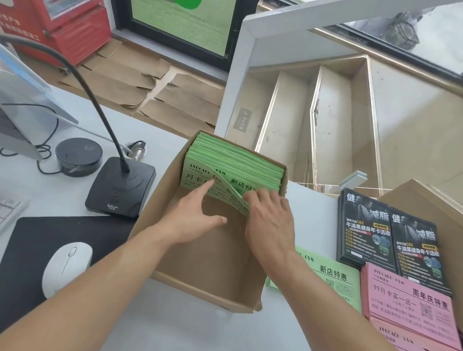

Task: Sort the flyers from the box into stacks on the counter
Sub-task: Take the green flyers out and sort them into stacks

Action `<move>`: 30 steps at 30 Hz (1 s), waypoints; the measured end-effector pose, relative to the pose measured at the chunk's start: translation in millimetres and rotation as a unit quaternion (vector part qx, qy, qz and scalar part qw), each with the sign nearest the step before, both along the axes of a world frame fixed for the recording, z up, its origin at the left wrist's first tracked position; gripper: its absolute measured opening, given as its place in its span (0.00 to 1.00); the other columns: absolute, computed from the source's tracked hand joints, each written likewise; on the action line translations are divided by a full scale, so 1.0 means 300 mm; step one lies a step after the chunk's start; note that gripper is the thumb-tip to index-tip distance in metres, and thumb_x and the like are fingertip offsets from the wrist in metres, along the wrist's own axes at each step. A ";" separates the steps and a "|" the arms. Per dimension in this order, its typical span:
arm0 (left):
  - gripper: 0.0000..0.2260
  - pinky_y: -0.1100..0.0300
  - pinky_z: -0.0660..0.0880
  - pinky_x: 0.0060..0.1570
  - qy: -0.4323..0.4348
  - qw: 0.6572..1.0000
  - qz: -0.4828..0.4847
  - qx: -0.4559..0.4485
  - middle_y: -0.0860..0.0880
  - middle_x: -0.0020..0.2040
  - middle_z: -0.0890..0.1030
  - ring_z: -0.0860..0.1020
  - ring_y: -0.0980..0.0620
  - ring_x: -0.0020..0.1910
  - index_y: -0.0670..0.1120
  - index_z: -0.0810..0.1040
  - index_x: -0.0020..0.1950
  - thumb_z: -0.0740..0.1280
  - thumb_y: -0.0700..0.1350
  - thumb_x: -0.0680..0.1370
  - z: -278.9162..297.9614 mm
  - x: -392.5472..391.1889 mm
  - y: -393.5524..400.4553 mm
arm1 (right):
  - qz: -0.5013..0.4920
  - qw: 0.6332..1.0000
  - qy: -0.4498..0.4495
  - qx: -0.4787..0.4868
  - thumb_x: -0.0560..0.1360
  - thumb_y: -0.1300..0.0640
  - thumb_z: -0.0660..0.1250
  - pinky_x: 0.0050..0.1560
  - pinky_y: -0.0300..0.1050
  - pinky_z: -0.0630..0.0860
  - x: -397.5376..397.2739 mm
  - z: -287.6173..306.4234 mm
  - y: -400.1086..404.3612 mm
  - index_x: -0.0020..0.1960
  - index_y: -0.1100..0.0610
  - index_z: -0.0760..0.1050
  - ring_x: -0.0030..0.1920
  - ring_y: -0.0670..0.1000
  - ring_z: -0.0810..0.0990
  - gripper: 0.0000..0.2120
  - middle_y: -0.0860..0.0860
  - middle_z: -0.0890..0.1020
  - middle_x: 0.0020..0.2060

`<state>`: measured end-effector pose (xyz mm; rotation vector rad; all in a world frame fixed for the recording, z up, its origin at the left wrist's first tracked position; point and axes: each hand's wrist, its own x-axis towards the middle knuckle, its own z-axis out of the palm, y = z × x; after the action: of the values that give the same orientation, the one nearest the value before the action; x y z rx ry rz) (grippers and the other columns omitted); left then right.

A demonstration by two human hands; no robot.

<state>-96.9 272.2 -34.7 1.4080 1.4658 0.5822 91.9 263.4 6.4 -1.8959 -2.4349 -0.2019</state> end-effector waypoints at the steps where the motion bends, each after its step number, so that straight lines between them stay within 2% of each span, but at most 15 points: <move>1: 0.46 0.48 0.64 0.76 0.002 1.000 0.001 -0.001 0.55 0.81 0.61 0.65 0.54 0.77 0.60 0.54 0.81 0.75 0.60 0.68 0.001 -0.002 -0.001 | 0.000 1.000 0.008 -0.028 0.69 0.66 0.65 0.51 0.49 0.71 -0.002 0.002 -0.002 0.58 0.54 0.75 0.47 0.57 0.80 0.19 0.51 0.81 0.45; 4: 0.43 0.48 0.66 0.74 0.007 1.000 0.020 0.005 0.55 0.79 0.65 0.69 0.54 0.74 0.58 0.58 0.80 0.74 0.59 0.69 0.019 -0.003 -0.006 | -0.015 0.997 0.030 -0.076 0.72 0.66 0.60 0.47 0.47 0.68 -0.007 0.017 0.000 0.58 0.52 0.73 0.43 0.57 0.82 0.17 0.49 0.83 0.43; 6: 0.36 0.50 0.69 0.72 0.002 0.997 0.068 0.040 0.56 0.74 0.72 0.73 0.55 0.70 0.56 0.64 0.78 0.75 0.52 0.73 0.043 0.000 -0.011 | -0.017 0.996 0.074 -0.051 0.74 0.65 0.62 0.45 0.47 0.68 -0.004 0.033 -0.003 0.62 0.51 0.76 0.44 0.56 0.82 0.20 0.49 0.84 0.47; 9: 0.22 0.52 0.76 0.66 -0.039 0.974 0.188 0.122 0.59 0.62 0.79 0.78 0.60 0.60 0.54 0.72 0.67 0.74 0.42 0.76 0.089 -0.005 -0.021 | -0.019 0.987 0.159 0.002 0.76 0.63 0.65 0.42 0.48 0.75 0.013 0.083 -0.023 0.65 0.48 0.77 0.44 0.56 0.82 0.20 0.47 0.83 0.50; 11: 0.21 0.54 0.75 0.65 -0.062 0.951 0.252 0.169 0.60 0.60 0.78 0.77 0.65 0.58 0.53 0.72 0.66 0.74 0.42 0.76 0.126 -0.016 -0.032 | -0.026 0.978 0.204 0.014 0.78 0.63 0.64 0.41 0.49 0.77 0.047 0.134 -0.042 0.64 0.46 0.77 0.44 0.55 0.82 0.19 0.45 0.82 0.50; 13: 0.28 0.59 0.71 0.68 -0.084 0.940 0.266 0.196 0.60 0.65 0.75 0.73 0.70 0.61 0.53 0.69 0.72 0.76 0.44 0.76 0.177 -0.030 -0.042 | -0.026 0.966 0.258 -0.008 0.79 0.63 0.62 0.47 0.49 0.77 0.106 0.189 -0.067 0.65 0.46 0.78 0.48 0.52 0.81 0.19 0.44 0.81 0.54; 15: 0.36 0.60 0.67 0.69 -0.114 0.955 0.204 0.183 0.58 0.71 0.72 0.71 0.65 0.68 0.55 0.64 0.77 0.78 0.47 0.74 0.236 -0.045 -0.059 | -0.013 0.946 0.318 -0.065 0.80 0.64 0.62 0.50 0.44 0.76 0.185 0.251 -0.105 0.64 0.47 0.78 0.52 0.49 0.80 0.18 0.42 0.81 0.56; 16: 0.38 0.58 0.69 0.69 -0.136 0.964 0.154 0.166 0.56 0.71 0.75 0.73 0.60 0.69 0.57 0.64 0.78 0.79 0.48 0.72 0.272 -0.045 -0.075 | -0.006 0.934 0.343 -0.102 0.81 0.63 0.63 0.47 0.37 0.75 0.228 0.282 -0.129 0.62 0.47 0.79 0.51 0.46 0.80 0.16 0.41 0.82 0.54; 18: 0.31 0.48 0.78 0.61 -0.170 0.976 0.052 0.123 0.52 0.61 0.84 0.82 0.50 0.61 0.58 0.72 0.72 0.79 0.51 0.71 0.331 -0.029 -0.114 | -0.008 0.911 0.372 -0.177 0.81 0.62 0.65 0.37 0.30 0.70 0.322 0.328 -0.185 0.58 0.44 0.79 0.43 0.39 0.79 0.14 0.39 0.83 0.50; 20: 0.18 0.45 0.82 0.55 -0.170 0.981 0.002 0.095 0.50 0.54 0.87 0.85 0.49 0.54 0.52 0.80 0.63 0.78 0.46 0.74 0.369 0.029 -0.173 | -0.029 0.898 0.377 -0.224 0.81 0.60 0.67 0.33 0.31 0.70 0.422 0.352 -0.249 0.57 0.41 0.78 0.36 0.38 0.78 0.14 0.41 0.85 0.49; 23: 0.06 0.56 0.83 0.47 -0.141 0.983 -0.046 0.107 0.52 0.47 0.87 0.86 0.52 0.48 0.47 0.80 0.50 0.75 0.41 0.76 0.381 0.157 -0.285 | -0.083 0.902 0.365 -0.215 0.80 0.57 0.69 0.40 0.34 0.75 0.553 0.349 -0.359 0.58 0.38 0.77 0.43 0.41 0.82 0.14 0.40 0.85 0.49; 25: 0.05 0.63 0.79 0.37 -0.124 0.984 -0.073 0.105 0.53 0.43 0.86 0.84 0.56 0.42 0.47 0.78 0.47 0.73 0.40 0.78 0.360 0.247 -0.353 | -0.107 0.914 0.345 -0.184 0.79 0.58 0.69 0.39 0.29 0.72 0.618 0.323 -0.438 0.56 0.37 0.77 0.44 0.36 0.80 0.15 0.38 0.84 0.49; 26: 0.06 0.66 0.77 0.36 -0.122 0.984 -0.084 0.097 0.54 0.42 0.85 0.83 0.58 0.40 0.48 0.76 0.47 0.72 0.40 0.79 0.346 0.290 -0.384 | -0.116 0.915 0.345 -0.174 0.79 0.59 0.70 0.39 0.28 0.71 0.647 0.300 -0.475 0.55 0.37 0.77 0.44 0.35 0.79 0.16 0.37 0.83 0.49; 28: 0.08 0.69 0.72 0.37 -0.104 0.984 -0.103 0.097 0.61 0.42 0.84 0.80 0.59 0.40 0.52 0.73 0.48 0.70 0.41 0.81 0.304 0.365 -0.443 | -0.140 0.906 0.360 -0.173 0.79 0.60 0.69 0.40 0.26 0.70 0.695 0.243 -0.544 0.55 0.37 0.77 0.47 0.33 0.78 0.17 0.36 0.82 0.50; 30: 0.10 0.67 0.72 0.39 -0.079 0.984 -0.115 0.110 0.65 0.45 0.83 0.78 0.57 0.42 0.56 0.70 0.49 0.68 0.43 0.82 0.256 0.425 -0.504 | -0.161 0.898 0.371 -0.172 0.79 0.62 0.68 0.43 0.24 0.68 0.736 0.173 -0.607 0.56 0.41 0.79 0.50 0.32 0.76 0.15 0.36 0.82 0.51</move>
<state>30.7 120.9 42.0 1.6364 1.1197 0.7072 312.6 81.4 58.3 -1.9734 -1.7084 0.8405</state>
